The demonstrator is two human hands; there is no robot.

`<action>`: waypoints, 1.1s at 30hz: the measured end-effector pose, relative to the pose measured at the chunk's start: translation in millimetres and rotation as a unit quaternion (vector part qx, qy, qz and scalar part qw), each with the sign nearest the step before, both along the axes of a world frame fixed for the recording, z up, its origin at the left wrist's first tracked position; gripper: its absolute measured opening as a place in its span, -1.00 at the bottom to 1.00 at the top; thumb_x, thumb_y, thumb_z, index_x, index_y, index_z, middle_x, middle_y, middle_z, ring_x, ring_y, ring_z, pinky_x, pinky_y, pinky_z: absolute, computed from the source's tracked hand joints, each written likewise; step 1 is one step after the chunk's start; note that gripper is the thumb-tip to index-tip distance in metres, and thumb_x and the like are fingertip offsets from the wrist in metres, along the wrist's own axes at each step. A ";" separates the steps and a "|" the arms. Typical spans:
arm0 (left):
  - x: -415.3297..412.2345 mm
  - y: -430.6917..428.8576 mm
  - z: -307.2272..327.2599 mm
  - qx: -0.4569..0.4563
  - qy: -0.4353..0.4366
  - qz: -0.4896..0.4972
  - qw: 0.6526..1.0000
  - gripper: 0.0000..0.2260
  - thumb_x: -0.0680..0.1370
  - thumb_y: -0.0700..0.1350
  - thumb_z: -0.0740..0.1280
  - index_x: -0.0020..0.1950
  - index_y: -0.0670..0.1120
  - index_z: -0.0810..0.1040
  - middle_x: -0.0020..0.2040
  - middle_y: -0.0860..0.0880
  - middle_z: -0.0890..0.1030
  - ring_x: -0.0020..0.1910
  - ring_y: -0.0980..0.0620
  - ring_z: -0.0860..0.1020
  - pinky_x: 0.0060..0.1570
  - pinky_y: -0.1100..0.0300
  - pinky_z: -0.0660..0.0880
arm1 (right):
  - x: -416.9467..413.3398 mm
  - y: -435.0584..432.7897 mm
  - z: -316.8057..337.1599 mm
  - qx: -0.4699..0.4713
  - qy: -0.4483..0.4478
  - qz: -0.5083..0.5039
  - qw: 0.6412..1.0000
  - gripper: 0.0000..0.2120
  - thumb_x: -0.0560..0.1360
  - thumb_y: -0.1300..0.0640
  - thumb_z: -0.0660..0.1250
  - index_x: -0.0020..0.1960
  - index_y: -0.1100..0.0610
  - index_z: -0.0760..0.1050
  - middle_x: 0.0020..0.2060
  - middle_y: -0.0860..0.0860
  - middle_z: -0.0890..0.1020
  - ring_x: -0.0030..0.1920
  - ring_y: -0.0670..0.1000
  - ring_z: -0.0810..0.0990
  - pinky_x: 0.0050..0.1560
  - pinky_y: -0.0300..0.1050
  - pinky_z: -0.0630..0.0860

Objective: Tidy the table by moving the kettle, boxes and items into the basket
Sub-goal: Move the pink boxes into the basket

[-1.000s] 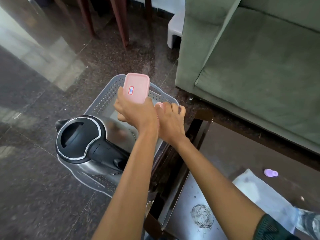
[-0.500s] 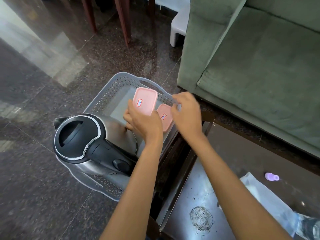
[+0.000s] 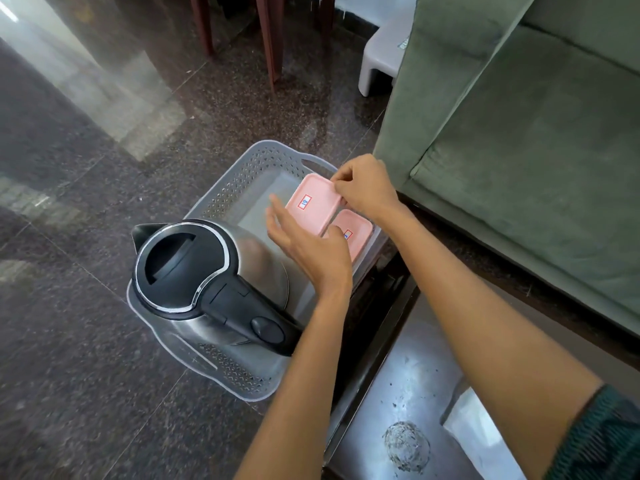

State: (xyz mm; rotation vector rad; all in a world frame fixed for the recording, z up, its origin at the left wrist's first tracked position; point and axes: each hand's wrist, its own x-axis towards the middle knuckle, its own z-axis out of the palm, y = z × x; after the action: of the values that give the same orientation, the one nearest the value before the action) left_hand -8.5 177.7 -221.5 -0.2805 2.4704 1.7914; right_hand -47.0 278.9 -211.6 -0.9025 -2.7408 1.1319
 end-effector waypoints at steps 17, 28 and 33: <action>22.2 3.0 -7.4 0.290 -0.287 0.166 0.898 -0.44 0.55 -0.27 0.04 0.51 0.09 0.06 0.13 -0.11 0.52 0.01 0.03 0.46 0.07 0.18 0.39 | -0.6 -27.8 -49.9 0.192 -0.087 0.003 0.978 -0.73 0.55 0.34 0.09 0.14 0.31 0.51 0.13 0.20 0.54 0.08 0.22 0.58 0.03 0.05 0.50; 21.1 1.8 1.0 0.243 -0.168 0.104 0.950 -0.54 0.51 -0.30 0.13 0.41 -0.09 0.28 0.34 -0.07 0.42 0.22 -0.02 0.46 0.06 0.32 0.41 | 61.8 -42.1 -21.9 0.199 0.057 -0.090 0.974 -0.79 0.50 0.20 0.14 -0.02 0.19 0.54 -0.01 0.11 0.56 -0.15 0.24 0.58 -0.26 0.00 0.45; 54.3 13.1 14.1 0.153 0.009 -0.058 0.987 -0.71 0.44 -0.34 0.12 0.06 -0.19 0.52 0.00 -0.06 0.57 -0.03 0.11 0.53 0.02 0.41 0.42 | 151.6 -31.0 -21.6 0.140 0.145 -0.198 0.959 -0.82 0.42 0.24 0.22 -0.09 0.17 0.59 -0.11 0.06 0.61 -0.29 0.12 0.57 -0.35 -0.07 0.49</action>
State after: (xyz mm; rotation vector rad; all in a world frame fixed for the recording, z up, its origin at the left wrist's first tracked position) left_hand 45.8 190.7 -207.4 -0.0980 2.1283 2.0892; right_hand 104.5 248.0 -233.2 -1.0777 -2.2693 0.7149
